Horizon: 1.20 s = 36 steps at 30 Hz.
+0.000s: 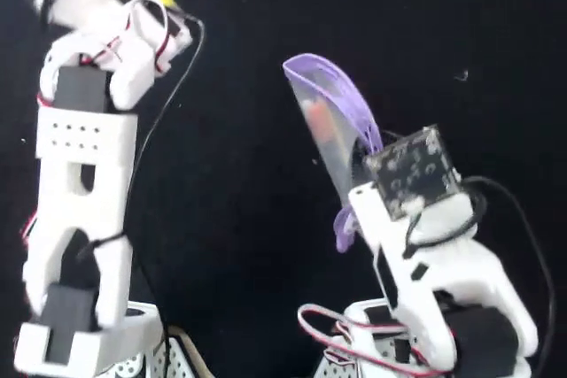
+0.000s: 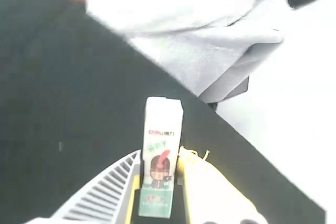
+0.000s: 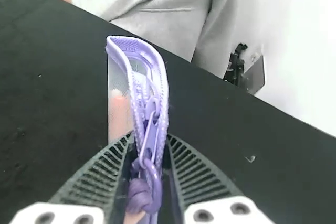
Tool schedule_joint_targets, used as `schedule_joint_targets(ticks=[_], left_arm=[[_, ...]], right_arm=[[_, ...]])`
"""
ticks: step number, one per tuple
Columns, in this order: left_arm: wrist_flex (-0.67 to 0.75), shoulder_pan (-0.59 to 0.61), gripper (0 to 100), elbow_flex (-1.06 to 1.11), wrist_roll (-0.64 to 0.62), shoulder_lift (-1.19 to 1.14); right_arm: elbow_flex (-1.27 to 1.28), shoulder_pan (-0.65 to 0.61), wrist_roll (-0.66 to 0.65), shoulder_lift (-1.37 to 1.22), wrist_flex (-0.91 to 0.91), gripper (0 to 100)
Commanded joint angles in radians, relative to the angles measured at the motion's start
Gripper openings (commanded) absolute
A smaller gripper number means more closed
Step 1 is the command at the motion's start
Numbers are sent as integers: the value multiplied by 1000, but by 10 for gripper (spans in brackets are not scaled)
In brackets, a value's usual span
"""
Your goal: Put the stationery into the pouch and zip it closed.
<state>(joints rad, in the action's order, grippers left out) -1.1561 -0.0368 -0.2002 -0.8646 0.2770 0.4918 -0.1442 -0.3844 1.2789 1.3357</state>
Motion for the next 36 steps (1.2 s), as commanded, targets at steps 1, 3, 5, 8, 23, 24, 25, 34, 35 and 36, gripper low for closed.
schedule_joint_targets(ticks=[1, 3, 5, 8, 23, 24, 25, 34, 35, 36], left_arm=[[-5, -4, 40, 85, -80, 157], [-3, -22, 40, 148, -80, 219], [-2, -58, 40, 208, -80, 278], [75, -111, 38, 315, -80, 359], [914, -133, 40, 1113, -129, 835], [922, -134, 40, 1132, -121, 864], [919, -142, 40, 1139, -115, 890], [683, -309, 40, 1064, 40, 996], [651, -317, 40, 1043, 58, 985], [618, -323, 40, 1021, 71, 970]], right_arm=[[30, -43, -9, 65, -61, 12], [77, -63, -8, 104, -75, 12], [137, -81, -8, 147, -92, 12], [206, -109, -12, 219, -107, 12], [243, -247, -8, 274, -75, 12], [243, -247, -8, 265, -75, 12], [243, -247, -8, 257, -75, 12], [245, -247, -8, 243, -75, 12], [245, -247, -8, 243, -75, 12], [245, -247, -8, 243, -75, 12]])
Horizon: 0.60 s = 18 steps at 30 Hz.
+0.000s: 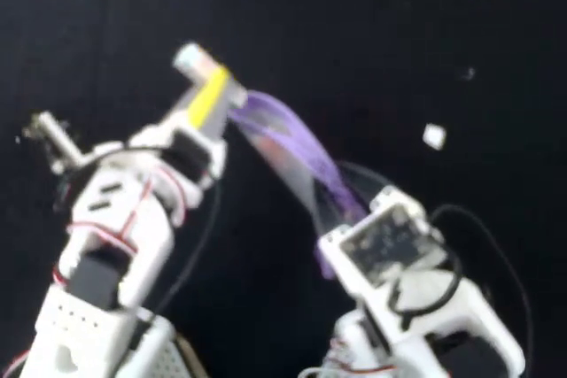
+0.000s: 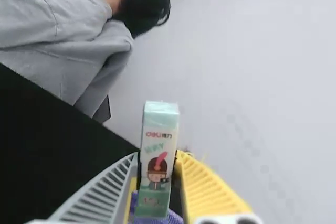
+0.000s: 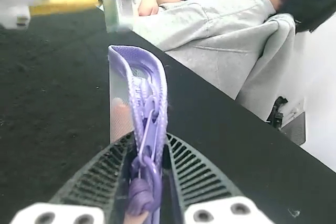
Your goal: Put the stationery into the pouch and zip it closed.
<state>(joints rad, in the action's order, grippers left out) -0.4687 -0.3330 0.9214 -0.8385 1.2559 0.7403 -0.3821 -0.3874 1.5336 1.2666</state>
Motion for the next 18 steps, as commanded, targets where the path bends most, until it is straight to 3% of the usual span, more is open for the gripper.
schedule_joint_targets(ticks=[1, 10, 18], left_arm=[[-94, -30, 40, -122, 55, -28], [-137, -24, 37, -199, 133, -170], [5, 8, 39, -130, 163, -192]], right_arm=[[-4, -9, -5, -12, -6, 12], [-4, -9, -5, -12, -5, 12], [-4, -9, -5, -12, -5, 12]])
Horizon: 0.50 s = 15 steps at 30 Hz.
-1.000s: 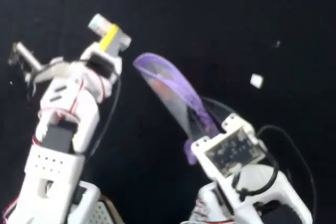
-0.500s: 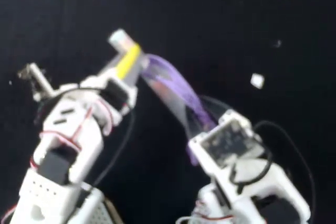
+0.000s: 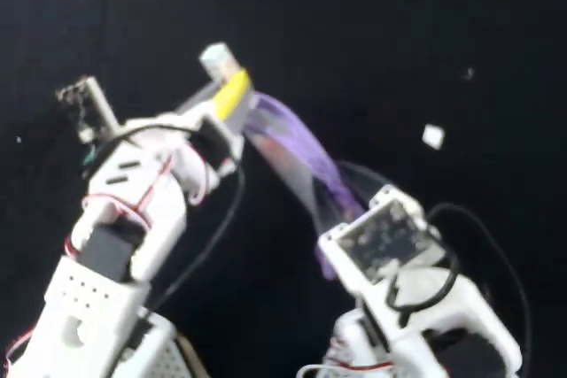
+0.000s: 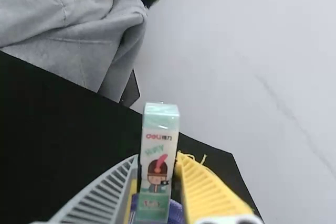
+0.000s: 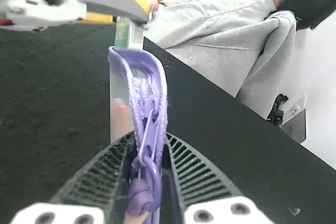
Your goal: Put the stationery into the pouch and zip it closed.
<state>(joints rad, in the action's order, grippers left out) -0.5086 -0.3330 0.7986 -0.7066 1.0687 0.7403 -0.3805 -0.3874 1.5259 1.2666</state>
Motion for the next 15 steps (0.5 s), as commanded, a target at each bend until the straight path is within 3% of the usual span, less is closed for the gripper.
schedule_joint_targets(ticks=[1, 15], left_arm=[[49, 8, 38, -2, 49, -6], [52, -54, 36, 27, 124, -8]], right_arm=[[-4, -11, -5, -4, -5, 12], [-8, -11, -5, -15, -5, 12]])
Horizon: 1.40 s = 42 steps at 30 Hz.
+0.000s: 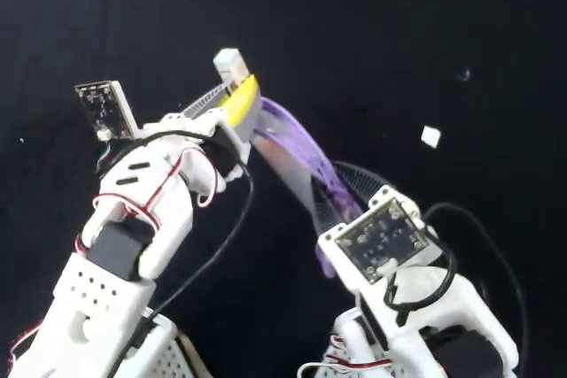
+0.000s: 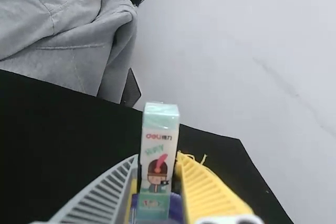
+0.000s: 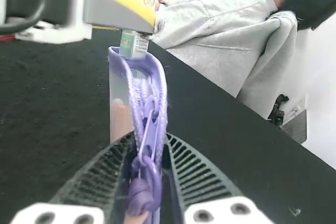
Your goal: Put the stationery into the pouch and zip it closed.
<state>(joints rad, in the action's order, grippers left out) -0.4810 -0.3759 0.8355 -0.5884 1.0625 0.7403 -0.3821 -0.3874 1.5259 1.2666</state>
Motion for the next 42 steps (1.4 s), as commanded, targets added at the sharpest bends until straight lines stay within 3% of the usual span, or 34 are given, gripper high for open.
schedule_joint_targets(ticks=[1, 20, 25, 36, 42], left_arm=[[25, -12, 36, -10, 6, -3], [68, -88, 61, 2, 34, -164], [61, -104, 89, 47, 117, -153], [58, -114, 136, 59, 112, -146], [58, -208, 156, 99, 112, -12]], right_arm=[[-8, -9, -5, -19, -5, 12], [-12, -3, 17, -59, -55, 12], [-38, -3, 25, -168, -55, 12], [-61, -3, 58, -189, -69, 12], [-62, 11, 58, -189, -69, 12]])
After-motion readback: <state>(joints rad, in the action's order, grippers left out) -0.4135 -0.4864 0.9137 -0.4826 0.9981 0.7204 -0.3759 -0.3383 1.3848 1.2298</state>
